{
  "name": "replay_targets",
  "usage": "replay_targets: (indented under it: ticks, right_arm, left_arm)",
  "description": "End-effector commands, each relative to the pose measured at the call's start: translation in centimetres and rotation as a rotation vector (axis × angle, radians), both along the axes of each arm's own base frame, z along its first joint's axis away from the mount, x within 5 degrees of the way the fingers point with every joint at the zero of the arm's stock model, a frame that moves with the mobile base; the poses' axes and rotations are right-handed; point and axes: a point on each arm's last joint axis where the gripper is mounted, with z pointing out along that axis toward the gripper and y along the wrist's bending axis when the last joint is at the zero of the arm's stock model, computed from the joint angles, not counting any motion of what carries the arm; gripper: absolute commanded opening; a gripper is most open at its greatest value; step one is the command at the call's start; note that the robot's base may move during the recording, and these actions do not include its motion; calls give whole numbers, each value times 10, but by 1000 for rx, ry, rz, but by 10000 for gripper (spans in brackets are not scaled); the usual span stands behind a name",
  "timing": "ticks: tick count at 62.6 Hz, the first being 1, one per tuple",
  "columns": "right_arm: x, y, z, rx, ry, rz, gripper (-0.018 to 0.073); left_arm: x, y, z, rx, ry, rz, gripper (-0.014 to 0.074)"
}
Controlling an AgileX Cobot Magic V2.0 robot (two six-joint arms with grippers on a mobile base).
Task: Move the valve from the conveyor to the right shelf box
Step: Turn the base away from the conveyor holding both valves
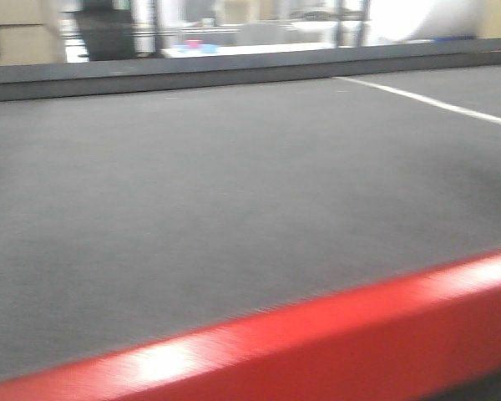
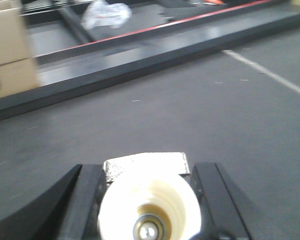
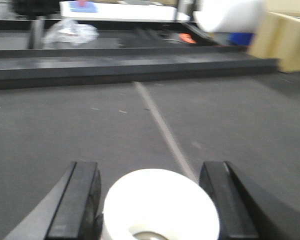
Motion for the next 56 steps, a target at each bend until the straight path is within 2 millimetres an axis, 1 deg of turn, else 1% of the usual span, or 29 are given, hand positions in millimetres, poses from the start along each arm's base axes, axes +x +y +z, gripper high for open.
replay_targets:
  ticks: [1, 56]
  right_arm:
    - [-7, -2, 15, -10, -107, -13, -162]
    - [-7, -2, 15, -10, -107, -13, -162]
  left_arm:
    - [-4, -2, 10, -22, -67, -4, -111]
    - [-4, -2, 10, -22, -67, -4, -111]
